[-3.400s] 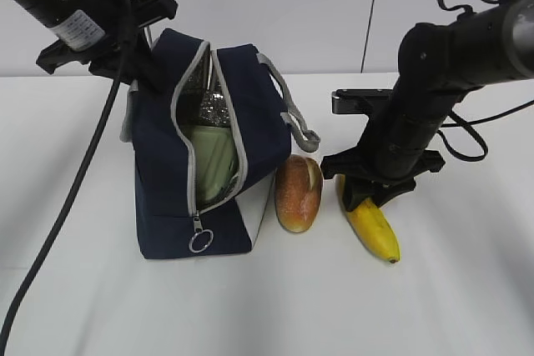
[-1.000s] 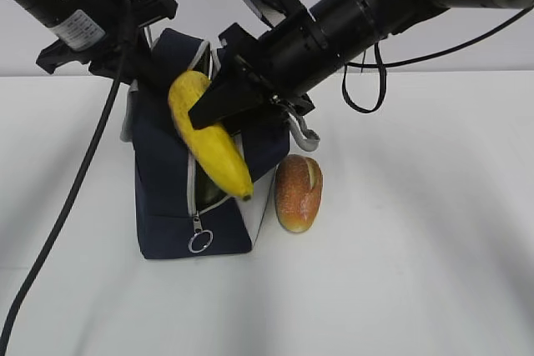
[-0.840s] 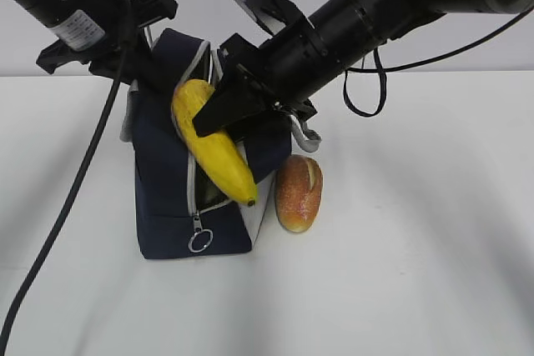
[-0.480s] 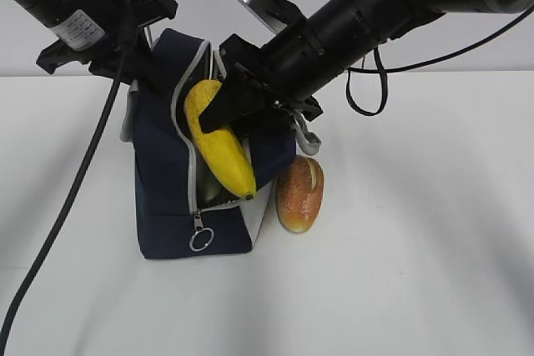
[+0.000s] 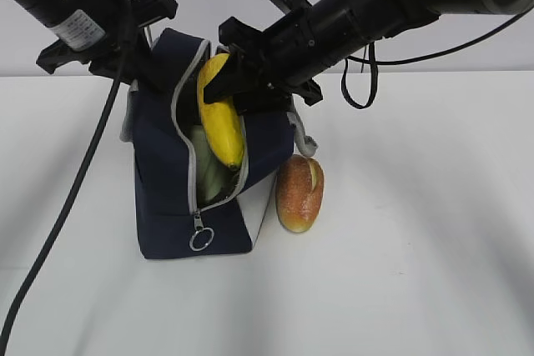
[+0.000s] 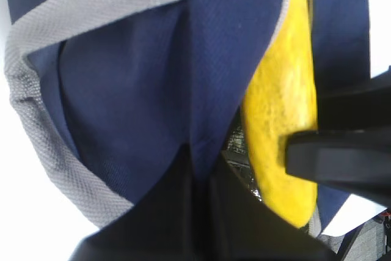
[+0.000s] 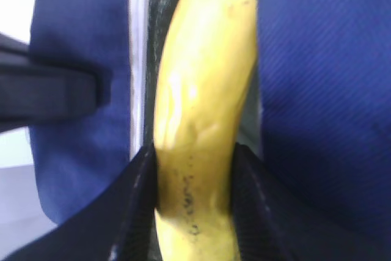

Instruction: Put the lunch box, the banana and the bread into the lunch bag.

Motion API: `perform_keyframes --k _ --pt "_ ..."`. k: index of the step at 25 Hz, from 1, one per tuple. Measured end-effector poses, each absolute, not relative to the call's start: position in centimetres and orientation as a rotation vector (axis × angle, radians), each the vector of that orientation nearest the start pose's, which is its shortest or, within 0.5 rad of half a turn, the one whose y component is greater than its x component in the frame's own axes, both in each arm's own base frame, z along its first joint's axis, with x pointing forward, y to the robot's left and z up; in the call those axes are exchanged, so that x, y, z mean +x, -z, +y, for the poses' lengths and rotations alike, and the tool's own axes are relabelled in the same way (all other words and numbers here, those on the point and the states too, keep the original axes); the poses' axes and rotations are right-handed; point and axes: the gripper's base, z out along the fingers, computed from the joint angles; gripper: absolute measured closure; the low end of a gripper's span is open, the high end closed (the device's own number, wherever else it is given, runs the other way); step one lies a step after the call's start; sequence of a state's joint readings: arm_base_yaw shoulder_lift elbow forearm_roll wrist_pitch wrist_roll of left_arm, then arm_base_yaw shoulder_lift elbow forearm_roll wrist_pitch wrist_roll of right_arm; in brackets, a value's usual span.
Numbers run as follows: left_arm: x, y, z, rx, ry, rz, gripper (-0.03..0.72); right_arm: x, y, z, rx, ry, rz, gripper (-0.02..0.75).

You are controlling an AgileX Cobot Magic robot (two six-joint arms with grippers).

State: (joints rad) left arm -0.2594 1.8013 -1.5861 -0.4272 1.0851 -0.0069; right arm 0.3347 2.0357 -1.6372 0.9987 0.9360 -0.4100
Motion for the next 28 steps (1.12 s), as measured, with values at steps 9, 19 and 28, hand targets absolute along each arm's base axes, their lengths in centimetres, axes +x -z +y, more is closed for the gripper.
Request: perform_keyframes --k 9,19,28 --pt "36.5 -30.1 -13.1 0.166 0.644 2.772 0.687 41.0 -22.8 21.2 -0.172 -1.331 2.537 0.416" --pt "36.5 -30.1 -13.1 0.167 0.644 2.774 0.687 40.8 -23.1 21.5 -0.244 -1.408 2.510 0.087" --pt "36.5 -30.1 -13.1 0.167 0.644 2.774 0.687 39.3 -29.6 19.3 -0.418 -1.388 2.405 0.181"
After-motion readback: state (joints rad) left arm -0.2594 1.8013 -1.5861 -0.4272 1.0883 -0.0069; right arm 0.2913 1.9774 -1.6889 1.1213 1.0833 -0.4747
